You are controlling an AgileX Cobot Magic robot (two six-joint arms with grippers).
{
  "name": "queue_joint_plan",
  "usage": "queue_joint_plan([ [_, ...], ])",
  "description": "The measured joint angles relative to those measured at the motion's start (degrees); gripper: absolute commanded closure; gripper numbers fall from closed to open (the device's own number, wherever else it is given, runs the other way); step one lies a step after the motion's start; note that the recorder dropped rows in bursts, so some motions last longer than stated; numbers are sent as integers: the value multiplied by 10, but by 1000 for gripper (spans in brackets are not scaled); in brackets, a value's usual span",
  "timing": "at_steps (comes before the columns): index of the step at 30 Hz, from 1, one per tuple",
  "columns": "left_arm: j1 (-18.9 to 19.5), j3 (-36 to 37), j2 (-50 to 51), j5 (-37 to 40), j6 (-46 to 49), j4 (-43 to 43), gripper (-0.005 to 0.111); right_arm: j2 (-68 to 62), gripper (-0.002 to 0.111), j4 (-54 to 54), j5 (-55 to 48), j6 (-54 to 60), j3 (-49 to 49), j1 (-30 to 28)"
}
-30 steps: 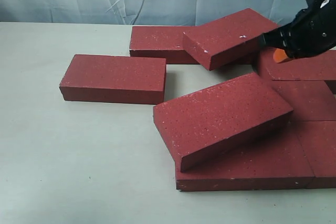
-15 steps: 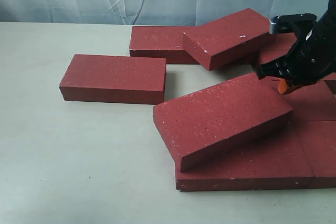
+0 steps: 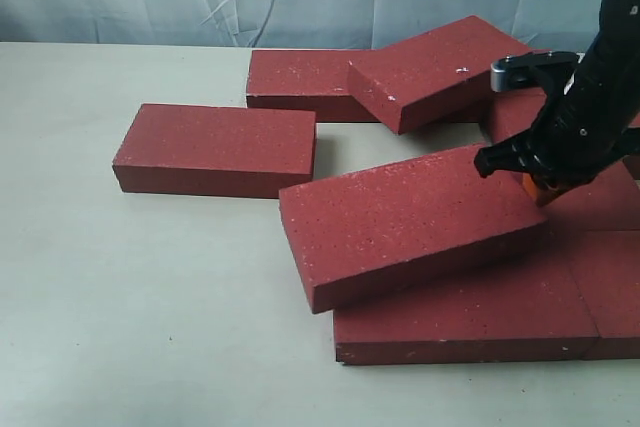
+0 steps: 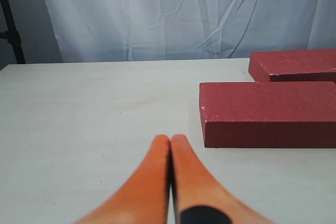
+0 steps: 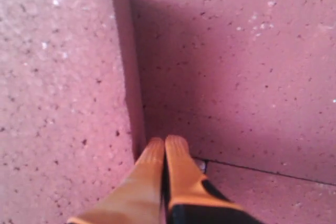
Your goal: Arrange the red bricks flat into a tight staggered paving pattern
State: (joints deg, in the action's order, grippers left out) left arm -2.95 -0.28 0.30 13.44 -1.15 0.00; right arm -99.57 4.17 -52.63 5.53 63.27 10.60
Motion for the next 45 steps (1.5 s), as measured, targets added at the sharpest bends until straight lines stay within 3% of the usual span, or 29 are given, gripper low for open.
queue_joint_plan([
  [10, 0, 0, 0, 0, 0, 0, 107, 0, 109, 57, -18, 1, 0, 80],
  [21, 0, 0, 0, 0, 0, 0, 107, 0, 109, 130, 94, 0, 0, 216],
  [39, 0, 0, 0, 0, 0, 0, 107, 0, 109, 297, 22, 135, 0, 221],
  [45, 0, 0, 0, 0, 0, 0, 107, 0, 109, 318, 7, 156, 0, 250],
])
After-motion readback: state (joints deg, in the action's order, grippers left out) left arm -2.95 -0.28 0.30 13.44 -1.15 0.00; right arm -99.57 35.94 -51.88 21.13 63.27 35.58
